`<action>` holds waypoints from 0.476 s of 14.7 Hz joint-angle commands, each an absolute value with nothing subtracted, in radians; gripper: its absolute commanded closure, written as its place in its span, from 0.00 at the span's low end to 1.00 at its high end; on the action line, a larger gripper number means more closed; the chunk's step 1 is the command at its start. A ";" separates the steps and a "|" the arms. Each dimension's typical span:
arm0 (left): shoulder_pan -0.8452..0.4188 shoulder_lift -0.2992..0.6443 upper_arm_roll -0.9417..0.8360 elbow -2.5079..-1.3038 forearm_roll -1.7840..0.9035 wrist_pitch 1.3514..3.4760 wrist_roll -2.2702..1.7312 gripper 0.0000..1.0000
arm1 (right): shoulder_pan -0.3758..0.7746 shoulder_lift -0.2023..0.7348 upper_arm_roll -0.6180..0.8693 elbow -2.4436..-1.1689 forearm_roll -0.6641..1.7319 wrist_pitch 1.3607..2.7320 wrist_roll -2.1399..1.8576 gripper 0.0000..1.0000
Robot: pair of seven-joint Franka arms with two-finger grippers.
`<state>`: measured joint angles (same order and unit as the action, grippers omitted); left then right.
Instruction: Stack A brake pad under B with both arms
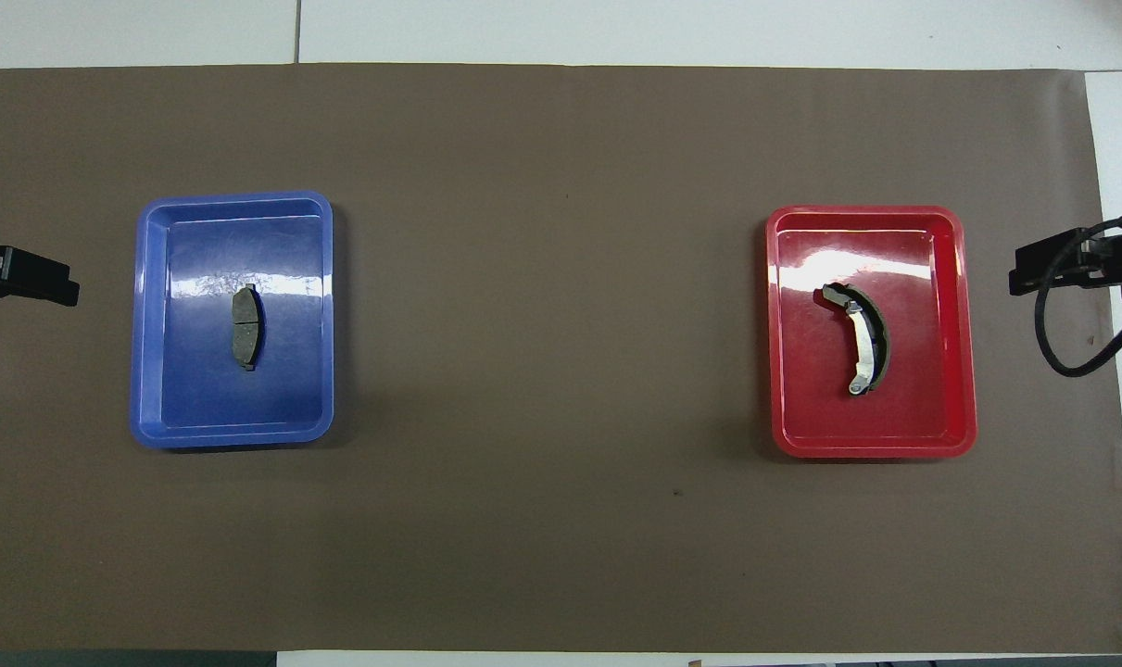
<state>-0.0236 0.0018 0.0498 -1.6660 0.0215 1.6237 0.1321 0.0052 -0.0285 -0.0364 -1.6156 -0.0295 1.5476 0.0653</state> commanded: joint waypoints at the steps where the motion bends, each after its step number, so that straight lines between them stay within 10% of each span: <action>1: -0.037 -0.025 0.055 -1.697 0.032 1.641 0.129 0.01 | -0.008 -0.031 -0.023 -1.618 -0.043 1.545 0.054 0.00; 7: -0.035 -0.025 0.055 -1.701 0.029 1.660 0.130 0.01 | -0.009 -0.031 -0.023 -1.617 -0.041 1.545 0.046 0.00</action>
